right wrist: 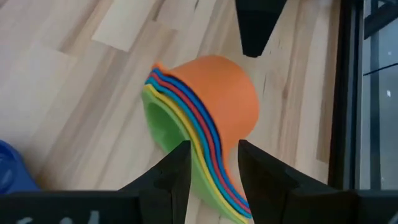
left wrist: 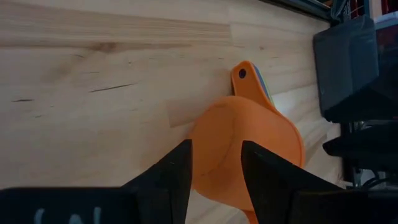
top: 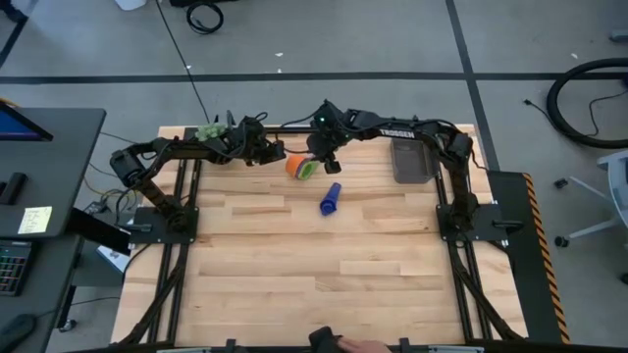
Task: Nest measuring cups in basket
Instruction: Put the stack of measuring cups into the black bin
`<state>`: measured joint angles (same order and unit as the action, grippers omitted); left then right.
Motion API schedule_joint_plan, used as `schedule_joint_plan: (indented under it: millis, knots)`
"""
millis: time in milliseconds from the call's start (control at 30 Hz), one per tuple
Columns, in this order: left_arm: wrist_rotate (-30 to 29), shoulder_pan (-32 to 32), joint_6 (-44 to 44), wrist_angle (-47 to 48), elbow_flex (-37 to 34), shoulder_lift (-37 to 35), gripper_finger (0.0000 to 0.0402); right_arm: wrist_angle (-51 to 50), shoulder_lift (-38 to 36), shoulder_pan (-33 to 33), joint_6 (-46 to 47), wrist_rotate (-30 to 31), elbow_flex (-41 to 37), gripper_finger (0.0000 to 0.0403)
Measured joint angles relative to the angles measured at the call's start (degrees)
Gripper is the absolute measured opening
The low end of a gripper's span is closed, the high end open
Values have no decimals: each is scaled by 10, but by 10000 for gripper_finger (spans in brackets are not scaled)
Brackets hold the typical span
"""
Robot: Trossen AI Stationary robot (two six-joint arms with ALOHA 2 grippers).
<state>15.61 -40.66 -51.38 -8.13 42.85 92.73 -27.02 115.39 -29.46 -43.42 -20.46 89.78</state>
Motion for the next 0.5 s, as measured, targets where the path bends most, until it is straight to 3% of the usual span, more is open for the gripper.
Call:
schedule_joint_plan:
  millis: [367,500]
  knots:
    - [11,0,1,0,0,0,141,-11,0,17,-2,-2,0,143]
    - [11,0,1,0,0,0,141,1,0,17,-2,25,0,144]
